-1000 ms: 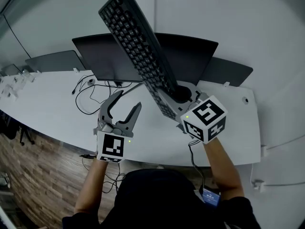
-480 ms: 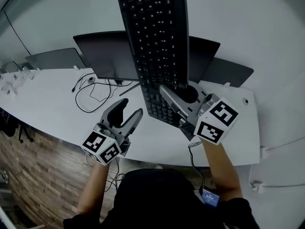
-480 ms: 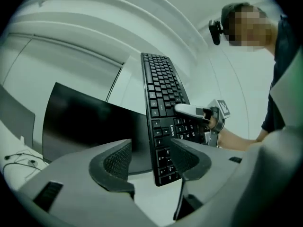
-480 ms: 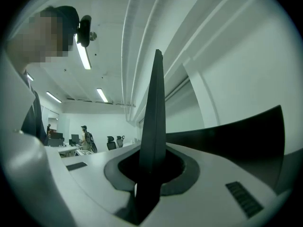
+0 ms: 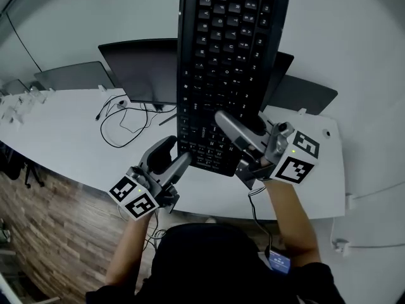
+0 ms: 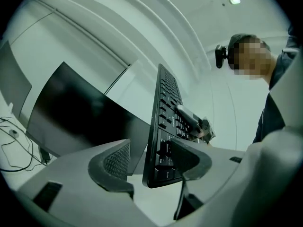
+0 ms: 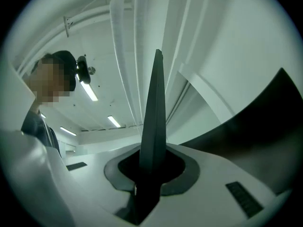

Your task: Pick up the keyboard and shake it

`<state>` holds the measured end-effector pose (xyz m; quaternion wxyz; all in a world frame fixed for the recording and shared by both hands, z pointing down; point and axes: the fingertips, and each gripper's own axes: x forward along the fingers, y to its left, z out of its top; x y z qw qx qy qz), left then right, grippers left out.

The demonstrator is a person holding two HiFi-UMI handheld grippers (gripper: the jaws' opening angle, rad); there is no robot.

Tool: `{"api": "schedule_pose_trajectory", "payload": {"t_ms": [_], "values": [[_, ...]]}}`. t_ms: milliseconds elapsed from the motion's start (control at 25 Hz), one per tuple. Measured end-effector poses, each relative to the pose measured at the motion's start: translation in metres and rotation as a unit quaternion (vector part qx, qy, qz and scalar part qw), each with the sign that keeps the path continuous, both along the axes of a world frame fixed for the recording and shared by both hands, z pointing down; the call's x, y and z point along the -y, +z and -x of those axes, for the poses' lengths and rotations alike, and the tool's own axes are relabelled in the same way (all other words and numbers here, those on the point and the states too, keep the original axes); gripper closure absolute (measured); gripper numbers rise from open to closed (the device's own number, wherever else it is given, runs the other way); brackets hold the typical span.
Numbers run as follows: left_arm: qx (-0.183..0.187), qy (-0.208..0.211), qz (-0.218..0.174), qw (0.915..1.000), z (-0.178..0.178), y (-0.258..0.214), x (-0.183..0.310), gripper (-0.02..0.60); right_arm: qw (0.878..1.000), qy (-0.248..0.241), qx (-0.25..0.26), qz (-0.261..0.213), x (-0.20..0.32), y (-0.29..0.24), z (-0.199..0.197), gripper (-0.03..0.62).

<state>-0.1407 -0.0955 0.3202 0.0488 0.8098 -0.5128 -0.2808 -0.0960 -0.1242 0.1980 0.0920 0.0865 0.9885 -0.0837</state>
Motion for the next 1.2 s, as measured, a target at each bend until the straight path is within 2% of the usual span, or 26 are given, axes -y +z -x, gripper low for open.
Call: {"api": "schedule_pose_trajectory", "payload": {"t_ms": [120, 320, 520, 800, 1000, 1200], "values": [[-0.026, 0.024, -0.006, 0.9993, -0.003, 0.002, -0.004, 0.312, 0.999, -0.01, 0.019, 0.032, 0.002, 0.003, -0.001, 0.52], [-0.037, 0.059, -0.015, 0.9974, -0.019, 0.001, -0.007, 0.313, 0.996, -0.014, 0.038, 0.077, 0.005, 0.008, -0.004, 0.52], [-0.095, 0.108, -0.035, 0.989, -0.027, 0.0, -0.008, 0.313, 0.988, -0.03, 0.06, 0.14, 0.01, 0.02, 0.0, 0.52], [-0.133, 0.134, -0.052, 0.9806, -0.033, 0.021, -0.009, 0.44, 0.977, -0.026, 0.064, 0.2, 0.028, 0.055, -0.008, 0.52], [-0.157, 0.145, -0.041, 0.976, -0.032, 0.015, -0.011, 0.466, 0.973, -0.028, 0.065, 0.218, 0.027, 0.05, -0.006, 0.52], [-0.192, 0.161, -0.051, 0.9668, -0.031, 0.018, -0.012, 0.486, 0.967, -0.028, 0.071, 0.244, 0.034, 0.06, -0.008, 0.52]]}}
